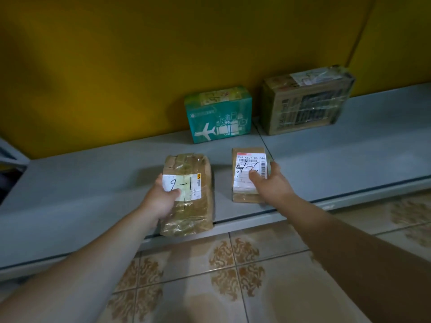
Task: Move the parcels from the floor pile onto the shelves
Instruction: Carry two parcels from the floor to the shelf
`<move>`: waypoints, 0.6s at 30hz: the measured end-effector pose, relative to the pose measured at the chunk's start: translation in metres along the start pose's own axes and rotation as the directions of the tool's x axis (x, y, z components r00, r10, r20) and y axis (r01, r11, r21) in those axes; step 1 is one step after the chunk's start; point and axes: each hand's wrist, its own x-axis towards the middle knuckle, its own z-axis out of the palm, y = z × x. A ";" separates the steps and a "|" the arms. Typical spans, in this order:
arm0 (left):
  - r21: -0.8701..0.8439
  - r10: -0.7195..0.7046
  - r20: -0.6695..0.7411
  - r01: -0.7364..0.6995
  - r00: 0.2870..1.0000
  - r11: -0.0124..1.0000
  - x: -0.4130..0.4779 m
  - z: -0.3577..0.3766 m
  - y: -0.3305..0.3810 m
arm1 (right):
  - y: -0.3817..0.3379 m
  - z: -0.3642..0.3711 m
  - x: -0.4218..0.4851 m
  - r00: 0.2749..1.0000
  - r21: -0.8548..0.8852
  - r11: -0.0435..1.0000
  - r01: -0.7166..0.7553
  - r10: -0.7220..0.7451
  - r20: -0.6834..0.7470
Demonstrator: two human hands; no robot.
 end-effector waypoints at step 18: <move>0.621 0.108 0.001 -0.085 0.994 0.779 -0.012 0.024 -0.008 | 0.002 0.005 -0.015 0.947 -0.596 0.763 0.252 -0.322 -0.011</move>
